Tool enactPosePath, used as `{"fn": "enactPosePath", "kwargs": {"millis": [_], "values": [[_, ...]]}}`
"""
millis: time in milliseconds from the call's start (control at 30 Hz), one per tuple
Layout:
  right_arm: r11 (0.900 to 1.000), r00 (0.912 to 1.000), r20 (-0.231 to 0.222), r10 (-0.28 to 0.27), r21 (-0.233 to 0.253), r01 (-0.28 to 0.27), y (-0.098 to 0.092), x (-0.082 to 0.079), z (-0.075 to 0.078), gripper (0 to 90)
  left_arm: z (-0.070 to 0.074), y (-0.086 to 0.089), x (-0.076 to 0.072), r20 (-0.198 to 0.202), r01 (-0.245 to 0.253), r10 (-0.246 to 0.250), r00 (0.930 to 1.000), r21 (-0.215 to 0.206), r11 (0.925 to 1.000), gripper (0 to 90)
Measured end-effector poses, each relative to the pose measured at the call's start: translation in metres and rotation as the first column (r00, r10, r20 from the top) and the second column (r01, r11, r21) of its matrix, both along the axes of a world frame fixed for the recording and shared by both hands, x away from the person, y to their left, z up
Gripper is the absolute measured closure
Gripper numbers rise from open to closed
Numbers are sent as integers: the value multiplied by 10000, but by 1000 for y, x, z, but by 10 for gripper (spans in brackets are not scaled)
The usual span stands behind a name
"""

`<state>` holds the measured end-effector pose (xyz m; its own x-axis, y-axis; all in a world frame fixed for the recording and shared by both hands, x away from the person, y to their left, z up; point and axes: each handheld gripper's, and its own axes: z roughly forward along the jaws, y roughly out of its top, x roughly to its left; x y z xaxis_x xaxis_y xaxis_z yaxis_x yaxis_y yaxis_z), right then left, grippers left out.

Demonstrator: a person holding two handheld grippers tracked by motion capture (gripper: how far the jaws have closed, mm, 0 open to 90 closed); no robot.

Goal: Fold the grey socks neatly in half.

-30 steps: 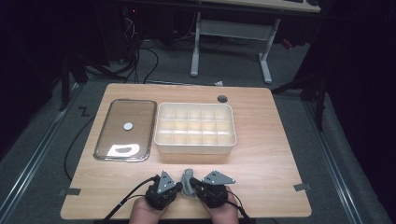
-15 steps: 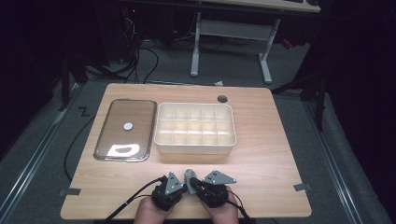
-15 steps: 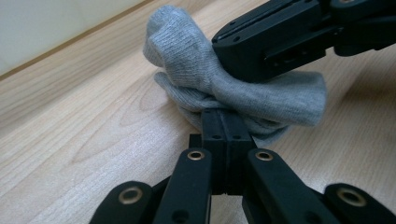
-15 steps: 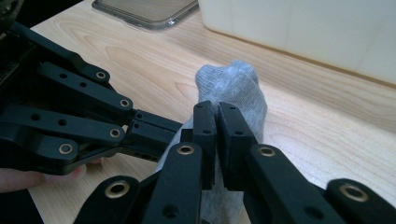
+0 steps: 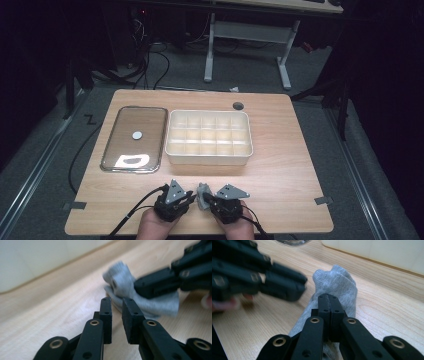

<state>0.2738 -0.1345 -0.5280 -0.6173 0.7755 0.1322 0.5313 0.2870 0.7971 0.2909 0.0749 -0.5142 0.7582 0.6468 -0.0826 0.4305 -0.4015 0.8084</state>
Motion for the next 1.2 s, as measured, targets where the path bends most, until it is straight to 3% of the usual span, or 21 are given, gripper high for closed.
{"fn": "enactPosePath", "kwargs": {"millis": [100,200,433,567,833,1100,1200], "values": [[10000,10000,-5,2,13,-2,0,0,0,900,9,0,3,170,62,-54,9998,-480,9988,853],[10000,10000,-32,22,4,-22,0,0,0,900,17,-6,7,66,269,-263,9996,-1029,9943,900],[9999,10000,-45,41,105,-40,-1,1,-1,900,30,-34,12,423,838,-802,9959,-930,9921,900],[9999,9999,-84,63,135,-62,-2,1,-1,900,24,-40,18,324,863,-843,9959,-680,9939,900],[9998,9999,-109,100,189,-98,-2,2,-1,900,-1,-30,27,16,495,-494,9988,-352,9982,900],[9996,9998,-155,114,259,-110,-3,2,-1,900,-16,-21,28,-17,429,-432,9991,-884,9952,900],[9996,9998,-158,99,257,-95,-3,2,0,900,-16,-22,27,62,403,-399,9992,-867,9954,900]]}}
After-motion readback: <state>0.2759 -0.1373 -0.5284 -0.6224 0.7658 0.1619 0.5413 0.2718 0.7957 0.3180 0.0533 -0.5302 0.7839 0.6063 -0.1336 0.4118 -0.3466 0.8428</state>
